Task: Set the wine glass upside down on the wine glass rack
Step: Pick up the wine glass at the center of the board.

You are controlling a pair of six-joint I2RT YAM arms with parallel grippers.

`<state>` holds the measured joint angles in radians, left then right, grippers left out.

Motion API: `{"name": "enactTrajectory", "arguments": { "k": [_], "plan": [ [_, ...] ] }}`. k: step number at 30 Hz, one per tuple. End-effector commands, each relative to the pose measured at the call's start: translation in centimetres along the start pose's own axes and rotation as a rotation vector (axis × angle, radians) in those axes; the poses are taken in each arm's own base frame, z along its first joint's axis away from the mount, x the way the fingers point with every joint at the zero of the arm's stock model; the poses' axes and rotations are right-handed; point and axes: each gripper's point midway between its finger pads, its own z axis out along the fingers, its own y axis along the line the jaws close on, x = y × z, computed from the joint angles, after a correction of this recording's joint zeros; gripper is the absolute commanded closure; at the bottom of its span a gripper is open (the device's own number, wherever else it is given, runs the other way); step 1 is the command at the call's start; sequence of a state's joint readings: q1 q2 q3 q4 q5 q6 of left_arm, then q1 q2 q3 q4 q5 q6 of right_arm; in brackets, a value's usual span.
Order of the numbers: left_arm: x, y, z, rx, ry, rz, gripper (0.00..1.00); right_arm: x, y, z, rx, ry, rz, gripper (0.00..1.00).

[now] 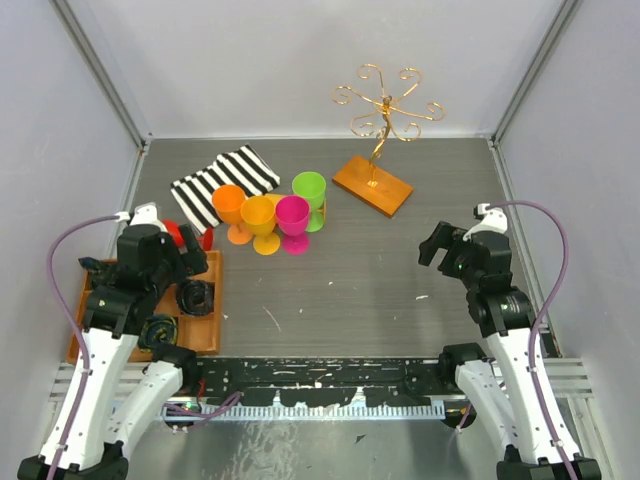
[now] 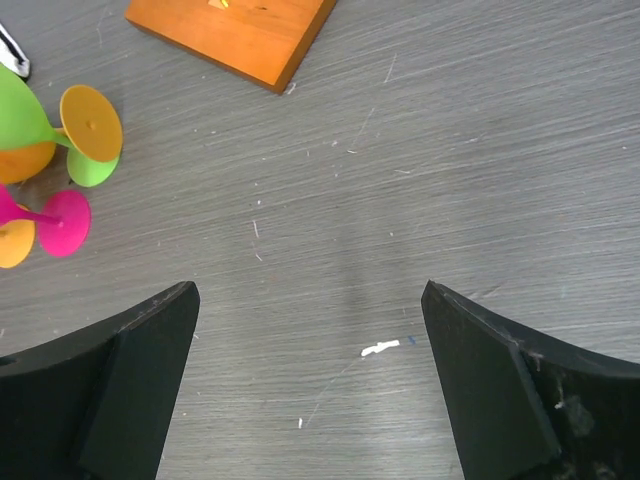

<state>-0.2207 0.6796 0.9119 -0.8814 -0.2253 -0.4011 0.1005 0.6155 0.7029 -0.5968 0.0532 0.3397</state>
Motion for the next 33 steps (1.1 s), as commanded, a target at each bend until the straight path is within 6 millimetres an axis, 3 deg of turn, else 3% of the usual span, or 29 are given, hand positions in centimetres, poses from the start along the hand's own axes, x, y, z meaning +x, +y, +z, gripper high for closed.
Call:
{"name": "enactTrajectory", "arguments": {
  "k": [1,5,11,22,27,33],
  "plan": [
    [-1.5,-0.5,-1.3,0.039,-0.053,-0.02,0.02,-2.7,1.5,0.4,-0.061,-0.094,0.042,0.0],
    [-1.7,-0.4,-1.7,0.044,-0.066,-0.026,0.02,-2.8,1.3,1.2,-0.03,-0.064,0.071,0.0],
    [-1.9,-0.5,-1.9,0.048,-0.072,-0.03,0.02,-1.5,-0.6,3.0,0.129,0.046,0.164,0.0],
    [-2.4,0.1,-2.1,-0.006,-0.053,-0.033,0.02,-0.1,2.0,4.0,0.005,0.182,0.15,0.0],
    [-2.8,-0.9,-2.0,0.049,-0.06,-0.027,0.02,1.1,4.5,4.1,-0.174,0.23,0.087,0.0],
    [-4.6,-2.8,-1.1,0.109,-0.098,-0.059,0.02,2.4,5.2,4.6,-0.244,0.275,0.034,0.02]
  ]
}}
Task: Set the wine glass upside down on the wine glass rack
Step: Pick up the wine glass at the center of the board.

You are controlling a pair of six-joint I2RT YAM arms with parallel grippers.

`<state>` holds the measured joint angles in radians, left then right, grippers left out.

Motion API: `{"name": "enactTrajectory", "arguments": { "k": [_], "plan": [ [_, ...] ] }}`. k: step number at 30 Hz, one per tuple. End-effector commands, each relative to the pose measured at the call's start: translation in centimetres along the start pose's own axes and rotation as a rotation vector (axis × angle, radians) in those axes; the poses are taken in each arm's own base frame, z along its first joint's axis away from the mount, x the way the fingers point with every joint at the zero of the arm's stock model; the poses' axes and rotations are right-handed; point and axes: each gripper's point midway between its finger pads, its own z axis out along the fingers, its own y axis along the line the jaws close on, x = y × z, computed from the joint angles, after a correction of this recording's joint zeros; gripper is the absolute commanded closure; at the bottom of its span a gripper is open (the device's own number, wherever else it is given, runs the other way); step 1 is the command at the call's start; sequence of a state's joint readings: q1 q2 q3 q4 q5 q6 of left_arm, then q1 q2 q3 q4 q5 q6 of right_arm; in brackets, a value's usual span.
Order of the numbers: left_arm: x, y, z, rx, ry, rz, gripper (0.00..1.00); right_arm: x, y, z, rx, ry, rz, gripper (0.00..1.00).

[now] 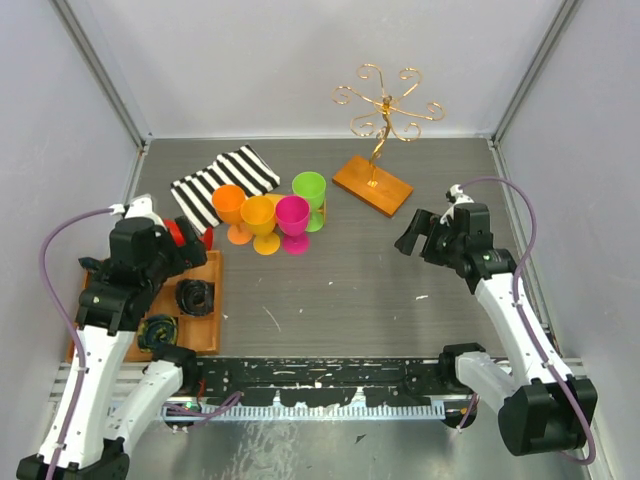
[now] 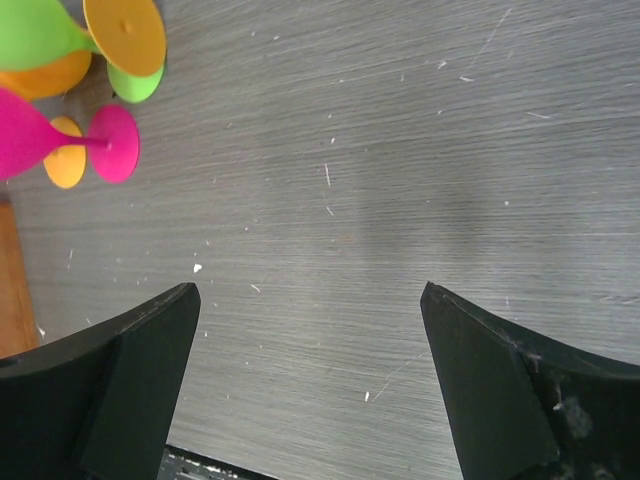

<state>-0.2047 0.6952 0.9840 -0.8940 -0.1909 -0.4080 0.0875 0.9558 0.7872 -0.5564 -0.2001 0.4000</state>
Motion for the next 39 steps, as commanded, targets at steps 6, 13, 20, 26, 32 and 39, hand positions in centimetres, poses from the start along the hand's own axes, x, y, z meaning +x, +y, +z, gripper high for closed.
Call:
{"name": "enactTrajectory", "arguments": {
  "k": [6,13,20,26,32,39],
  "plan": [
    [-3.4,-3.1,2.7,0.071,-0.048,-0.069,0.02,0.3,1.1,1.0,-0.097,0.003,-0.053,0.02],
    [-5.4,-3.9,4.3,0.092,-0.111,-0.025,0.02,0.9,1.4,1.3,-0.128,0.019,-0.045,0.06],
    [-7.0,-5.5,6.6,0.113,-0.093,0.013,0.02,1.0,1.1,0.9,-0.12,-0.015,-0.034,0.06],
    [-8.8,-6.1,8.3,0.079,-0.057,0.04,0.02,1.1,0.7,0.9,-0.1,-0.031,-0.018,0.06],
    [-8.4,-6.3,10.8,0.059,0.013,0.048,0.19,1.2,0.6,1.0,-0.097,-0.026,-0.015,0.08],
    [-6.5,-5.3,13.8,-0.031,0.164,0.077,0.34,1.5,0.6,0.7,-0.1,-0.037,-0.002,0.09]
  ]
}}
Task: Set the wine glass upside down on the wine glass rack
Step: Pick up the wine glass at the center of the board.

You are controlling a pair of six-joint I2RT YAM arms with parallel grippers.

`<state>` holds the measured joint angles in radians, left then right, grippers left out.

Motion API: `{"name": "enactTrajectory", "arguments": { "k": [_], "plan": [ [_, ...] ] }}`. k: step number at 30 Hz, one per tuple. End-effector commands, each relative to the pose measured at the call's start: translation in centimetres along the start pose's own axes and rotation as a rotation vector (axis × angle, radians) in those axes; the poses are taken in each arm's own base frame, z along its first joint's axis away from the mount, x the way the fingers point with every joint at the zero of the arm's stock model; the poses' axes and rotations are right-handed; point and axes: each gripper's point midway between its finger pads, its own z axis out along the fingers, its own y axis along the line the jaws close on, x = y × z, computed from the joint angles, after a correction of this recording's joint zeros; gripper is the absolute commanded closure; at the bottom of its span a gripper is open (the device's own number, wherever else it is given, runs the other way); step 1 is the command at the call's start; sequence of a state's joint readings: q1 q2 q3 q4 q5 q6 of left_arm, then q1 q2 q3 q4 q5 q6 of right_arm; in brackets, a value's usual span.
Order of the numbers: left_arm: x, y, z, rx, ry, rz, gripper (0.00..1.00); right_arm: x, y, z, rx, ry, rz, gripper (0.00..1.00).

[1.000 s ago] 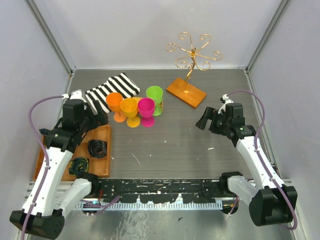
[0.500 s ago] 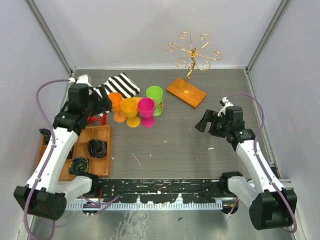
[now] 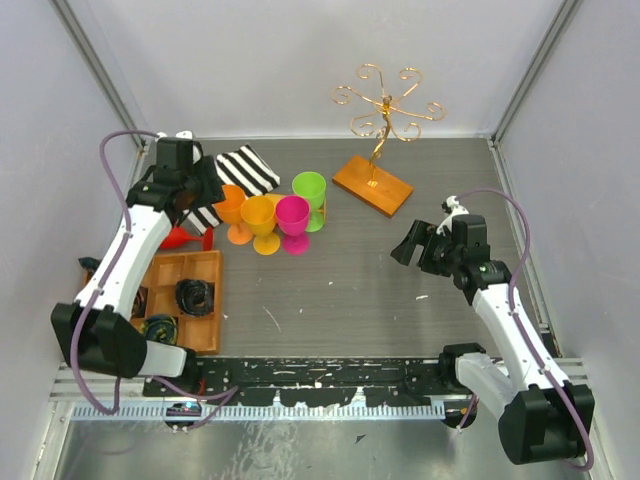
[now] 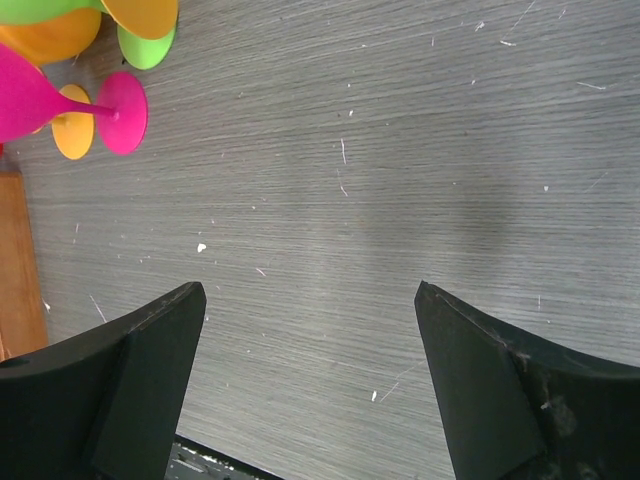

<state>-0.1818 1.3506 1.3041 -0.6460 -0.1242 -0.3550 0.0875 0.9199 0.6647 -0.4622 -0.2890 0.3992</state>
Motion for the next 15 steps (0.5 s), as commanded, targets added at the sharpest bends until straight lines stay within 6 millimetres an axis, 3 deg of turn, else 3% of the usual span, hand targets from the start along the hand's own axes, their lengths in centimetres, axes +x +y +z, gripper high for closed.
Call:
{"name": "enactTrajectory", "arguments": {
  "k": [1,5,15],
  "plan": [
    [0.2,0.7,0.9,-0.059,0.082,0.027,0.37,-1.2,0.5,-0.5,-0.019,-0.069,-0.002,0.09],
    [0.7,1.1,2.3,-0.099,0.133,0.04,0.48,-1.0,0.6,-0.7,-0.024,-0.072,0.005,0.09],
    [2.4,0.9,4.3,-0.062,0.186,-0.002,0.59,-0.9,0.8,-0.9,-0.034,-0.071,0.025,0.09]
  ]
}}
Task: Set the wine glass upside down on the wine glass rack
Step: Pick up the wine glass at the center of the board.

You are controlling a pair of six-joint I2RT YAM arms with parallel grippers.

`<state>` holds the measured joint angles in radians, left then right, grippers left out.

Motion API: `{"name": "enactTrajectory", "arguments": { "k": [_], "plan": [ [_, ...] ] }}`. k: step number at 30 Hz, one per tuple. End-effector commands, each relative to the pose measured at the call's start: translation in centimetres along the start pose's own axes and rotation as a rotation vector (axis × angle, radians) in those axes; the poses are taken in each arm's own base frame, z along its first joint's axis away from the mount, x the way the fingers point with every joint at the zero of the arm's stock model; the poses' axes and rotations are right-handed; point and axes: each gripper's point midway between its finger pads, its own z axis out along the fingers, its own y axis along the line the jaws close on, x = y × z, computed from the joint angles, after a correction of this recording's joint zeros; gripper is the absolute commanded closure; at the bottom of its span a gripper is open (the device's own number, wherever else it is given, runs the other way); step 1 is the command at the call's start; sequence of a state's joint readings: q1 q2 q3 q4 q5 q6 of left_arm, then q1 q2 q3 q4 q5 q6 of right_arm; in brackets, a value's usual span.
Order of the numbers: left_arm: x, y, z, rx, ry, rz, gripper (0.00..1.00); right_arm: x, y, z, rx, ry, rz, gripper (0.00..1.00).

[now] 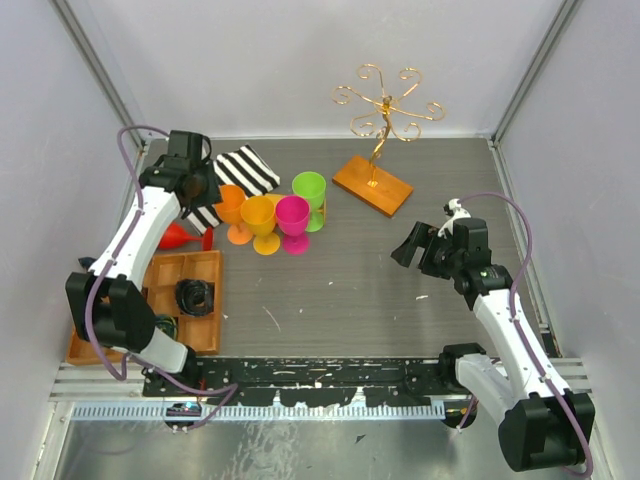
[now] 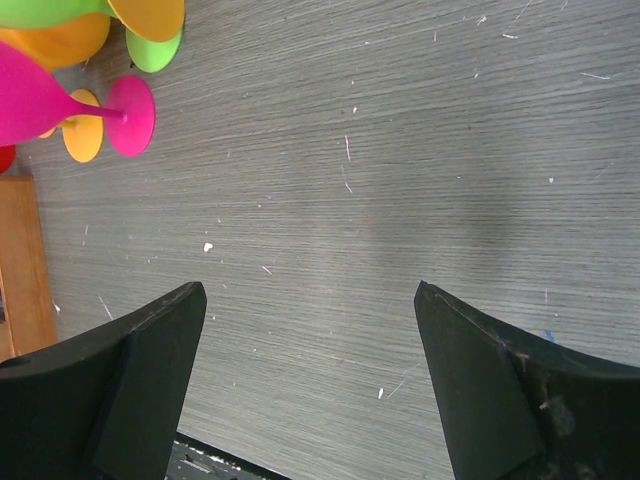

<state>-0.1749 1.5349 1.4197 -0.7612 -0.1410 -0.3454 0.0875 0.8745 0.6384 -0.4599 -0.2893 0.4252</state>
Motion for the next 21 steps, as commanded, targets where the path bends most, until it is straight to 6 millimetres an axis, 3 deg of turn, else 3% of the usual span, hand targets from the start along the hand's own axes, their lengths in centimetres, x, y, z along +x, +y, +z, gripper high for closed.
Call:
{"name": "enactTrajectory", "arguments": {
  "k": [1,21],
  "plan": [
    [0.6,-0.2,1.1,0.034,0.033,-0.036,0.6,-1.2,0.8,-0.5,-0.026,-0.053,0.008,0.09],
    [0.7,0.9,2.2,-0.001,0.062,-0.066,0.78,-0.7,0.8,-1.1,-0.033,-0.057,0.011,0.09]
  ]
}}
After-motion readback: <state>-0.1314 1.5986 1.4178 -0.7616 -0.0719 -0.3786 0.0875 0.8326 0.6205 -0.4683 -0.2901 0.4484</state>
